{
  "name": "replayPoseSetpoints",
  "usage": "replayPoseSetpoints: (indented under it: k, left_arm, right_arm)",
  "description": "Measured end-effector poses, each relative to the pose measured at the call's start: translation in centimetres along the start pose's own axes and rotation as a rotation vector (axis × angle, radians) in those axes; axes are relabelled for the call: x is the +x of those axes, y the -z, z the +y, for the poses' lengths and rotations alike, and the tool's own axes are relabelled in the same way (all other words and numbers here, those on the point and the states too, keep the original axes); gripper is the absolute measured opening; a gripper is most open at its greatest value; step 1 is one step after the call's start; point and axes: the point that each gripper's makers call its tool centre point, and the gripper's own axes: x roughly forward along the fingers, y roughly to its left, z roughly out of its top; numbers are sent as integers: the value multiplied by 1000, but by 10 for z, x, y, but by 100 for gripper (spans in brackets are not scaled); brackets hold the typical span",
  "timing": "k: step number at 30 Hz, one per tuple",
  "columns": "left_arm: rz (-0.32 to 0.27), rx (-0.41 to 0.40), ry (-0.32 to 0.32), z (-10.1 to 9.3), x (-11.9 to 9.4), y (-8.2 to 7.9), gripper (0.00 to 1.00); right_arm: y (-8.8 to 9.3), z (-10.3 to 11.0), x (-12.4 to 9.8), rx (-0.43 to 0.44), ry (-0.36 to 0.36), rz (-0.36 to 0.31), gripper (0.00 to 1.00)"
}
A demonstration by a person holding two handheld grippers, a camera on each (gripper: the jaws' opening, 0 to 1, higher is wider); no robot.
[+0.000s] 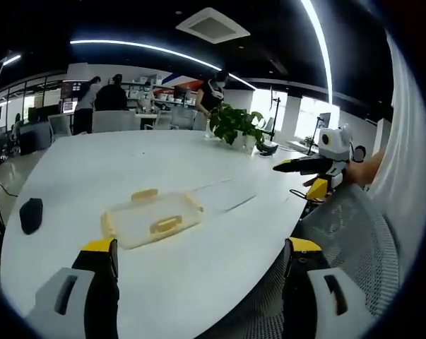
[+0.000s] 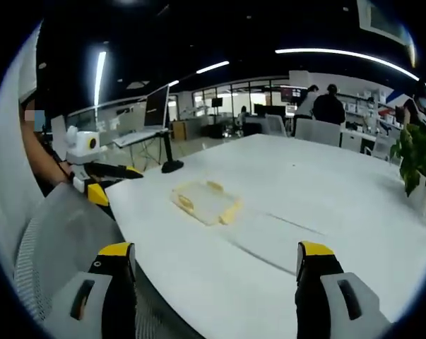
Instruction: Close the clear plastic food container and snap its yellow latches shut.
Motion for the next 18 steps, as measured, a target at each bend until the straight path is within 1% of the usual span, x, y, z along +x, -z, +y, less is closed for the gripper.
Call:
replayPoseSetpoints:
  k: [10,18]
  left_arm:
    - [-14,-12,-8,2,0,-2,99]
    - [-15,-8,-11,2,-1,-2,99]
  right_arm:
    - [-4,-3,-1,14,12,-23,95]
    - [-4,-2,-1,15,10,-22,95]
